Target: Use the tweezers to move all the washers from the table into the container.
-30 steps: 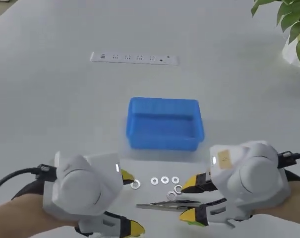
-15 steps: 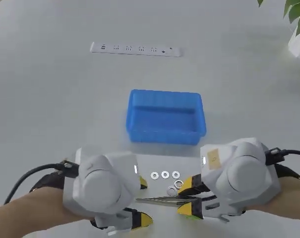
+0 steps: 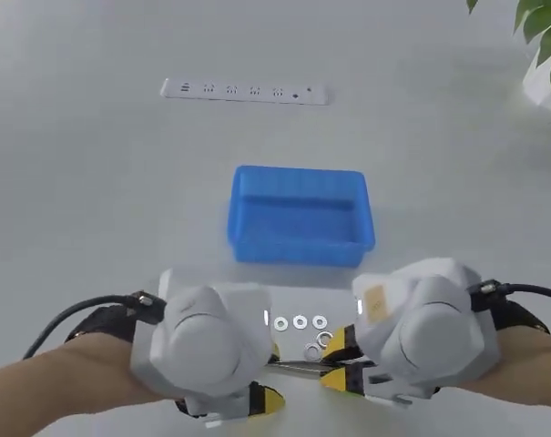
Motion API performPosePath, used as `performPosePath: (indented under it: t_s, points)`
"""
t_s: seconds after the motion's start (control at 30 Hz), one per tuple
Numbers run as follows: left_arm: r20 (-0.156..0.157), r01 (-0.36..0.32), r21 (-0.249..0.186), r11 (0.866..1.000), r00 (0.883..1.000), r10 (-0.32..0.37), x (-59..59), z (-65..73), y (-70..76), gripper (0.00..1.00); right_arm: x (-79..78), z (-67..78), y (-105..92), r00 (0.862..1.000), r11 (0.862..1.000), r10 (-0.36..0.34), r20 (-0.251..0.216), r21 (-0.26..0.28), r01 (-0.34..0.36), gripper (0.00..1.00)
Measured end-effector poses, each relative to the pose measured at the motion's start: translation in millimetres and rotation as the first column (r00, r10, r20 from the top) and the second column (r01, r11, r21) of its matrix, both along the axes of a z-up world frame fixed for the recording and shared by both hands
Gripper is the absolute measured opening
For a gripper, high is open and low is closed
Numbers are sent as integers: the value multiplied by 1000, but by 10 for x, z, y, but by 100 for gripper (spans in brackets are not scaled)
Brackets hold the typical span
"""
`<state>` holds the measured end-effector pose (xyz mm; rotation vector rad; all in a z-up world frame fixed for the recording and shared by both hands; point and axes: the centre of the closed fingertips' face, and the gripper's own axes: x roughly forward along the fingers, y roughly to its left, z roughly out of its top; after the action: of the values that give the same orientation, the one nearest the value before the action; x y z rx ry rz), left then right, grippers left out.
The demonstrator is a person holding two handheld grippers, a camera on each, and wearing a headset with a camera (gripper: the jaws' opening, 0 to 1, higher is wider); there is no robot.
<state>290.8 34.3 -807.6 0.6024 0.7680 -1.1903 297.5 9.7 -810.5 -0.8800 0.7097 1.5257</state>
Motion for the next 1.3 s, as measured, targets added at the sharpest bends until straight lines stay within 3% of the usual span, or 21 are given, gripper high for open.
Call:
performPosePath:
  t_s: [0.07, 0.13, 0.27, 0.33, 0.4, 0.53, 0.63, 0.7, 0.83, 0.9, 1.03, 1.07, 1.1, 1.13, 1.2, 1.27, 1.3]
  points:
    - [36, -16, 11, 1000, 999, 16, 103, 1, 7, 9, -15, -2, 6, 1000, 1000, 19, 10, -10, -19, 10]
    - [19, 15, 24, 1000, 1000, -15, 50, 15, 24, 8, -21, -3, 3, 1000, 1000, 24, 19, -21, -23, 10]
    - [30, 62, 50, 997, 998, -63, 34, 21, 10, 7, -9, -2, -2, 1000, 1000, 11, 14, -13, -10, 10]
    - [20, 55, 47, 997, 998, -56, 40, 18, 8, 7, -7, -2, -3, 1000, 1000, 12, 17, -8, -11, 9]
    - [-11, 6, 51, 999, 1000, -6, 37, 20, 7, 7, -1, -1, 0, 1000, 1000, 15, 26, -5, -15, 8]
    - [-40, 27, 66, 997, 999, -24, -28, 28, 2, 7, -54, -1, 16, 998, 999, 51, 33, -4, -51, 8]
    - [-14, 31, 69, 997, 999, -30, -39, 95, -3, 7, -59, 2, 19, 998, 999, 52, 42, 1, -52, 8]
    - [12, 35, 84, 996, 999, -36, -58, 123, 7, 7, -65, 34, 30, 998, 999, 42, 38, 33, -43, 8]
    - [31, 39, 71, 997, 999, -41, -80, 256, 0, 7, -97, 92, 36, 998, 996, 37, 57, 73, -41, 8]
    - [58, 53, 66, 996, 997, -57, -66, 355, -6, 7, -89, 138, 48, 997, 995, 16, 69, 98, -23, 8]
    - [43, 68, 38, 997, 997, -70, -75, 502, -42, 7, -121, 182, 76, 998, 989, -6, 67, 150, -5, 8]
    - [38, 71, 19, 997, 997, -71, -80, 540, -66, 5, -160, 197, 104, 999, 984, -11, 43, 177, 3, 8]
    - [28, 52, -56, 997, 998, -51, -73, 630, -171, 4, -195, 230, 158, 1000, 976, -21, 20, 217, 17, 7]
    - [19, 41, -80, 996, 999, -39, -59, 674, -211, 4, -202, 255, 186, 999, 971, -44, 14, 235, 39, 7]
    - [32, 54, -53, 997, 998, -52, -46, 678, -211, 4, -192, 242, 187, 997, 976, -14, 82, 218, -4, 7]
    - [50, 102, 9, 995, 994, -102, -60, 586, -166, 4, -215, 257, 225, 998, 966, -47, 35, 255, 36, 7]
    - [58, 104, 27, 994, 993, -105, -60, 548, -137, 4, -202, 260, 224, 998, 965, -50, 41, 259, 37, 7]
